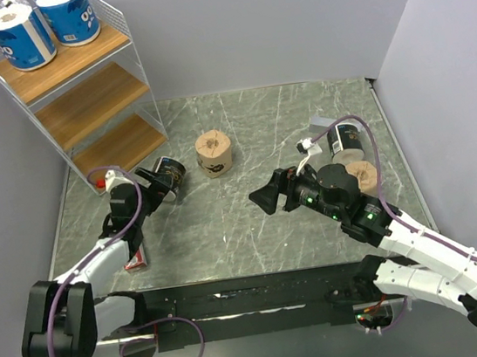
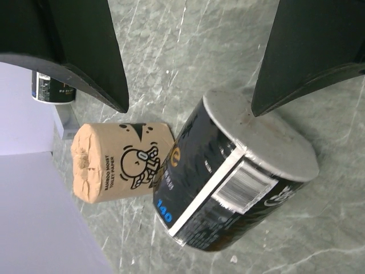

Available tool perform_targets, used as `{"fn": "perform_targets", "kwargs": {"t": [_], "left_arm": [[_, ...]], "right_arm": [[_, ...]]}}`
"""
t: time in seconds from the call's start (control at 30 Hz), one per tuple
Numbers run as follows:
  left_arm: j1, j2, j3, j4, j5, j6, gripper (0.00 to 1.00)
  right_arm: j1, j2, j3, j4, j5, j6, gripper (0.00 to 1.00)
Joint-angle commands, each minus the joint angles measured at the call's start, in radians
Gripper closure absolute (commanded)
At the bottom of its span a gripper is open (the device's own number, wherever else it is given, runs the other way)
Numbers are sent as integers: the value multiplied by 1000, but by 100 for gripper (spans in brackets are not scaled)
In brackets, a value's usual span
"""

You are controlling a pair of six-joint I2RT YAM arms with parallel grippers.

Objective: Place and organize the paper towels onto the shelf

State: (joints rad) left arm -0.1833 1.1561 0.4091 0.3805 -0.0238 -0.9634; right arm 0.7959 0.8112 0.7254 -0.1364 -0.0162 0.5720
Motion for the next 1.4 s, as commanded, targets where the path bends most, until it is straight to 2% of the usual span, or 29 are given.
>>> {"fn": "perform_targets", "kwargs": {"t": [0.0, 0.5, 0.6, 0.7, 0.73, 0.87, 1.03, 1.2, 1.33, 1.37], "left_arm": [[5, 36, -6, 136, -4, -8, 6], [5, 183, -15, 282, -16, -23, 12], [7, 208, -16, 316, -15, -20, 17], [7, 212, -10, 334, -22, -9, 26], [7, 212, -6, 333, -25, -2, 31], [7, 195, 30, 282, -41, 46, 43], [7, 205, 128, 137, -65, 104, 56], [7, 205, 210, 40, -59, 158, 64], [5, 206, 353, -199, -87, 230, 67], [5, 220, 391, -327, -94, 267, 68]], "right_arm": [[0, -6, 22, 18, 15, -17, 3], [0, 6, 49, 1, 15, -20, 3], [0, 17, 58, -3, 15, -21, 3], [0, 22, 65, -11, 15, -21, 3], [0, 25, 65, -11, 15, -20, 3], [0, 23, 66, -8, 15, -15, 3], [2, 25, 49, 9, 9, -3, 4], [-1, 14, 52, -12, 10, -7, 4], [0, -18, 37, -19, 15, -8, 4], [0, -35, 34, -19, 15, -9, 4]]}}
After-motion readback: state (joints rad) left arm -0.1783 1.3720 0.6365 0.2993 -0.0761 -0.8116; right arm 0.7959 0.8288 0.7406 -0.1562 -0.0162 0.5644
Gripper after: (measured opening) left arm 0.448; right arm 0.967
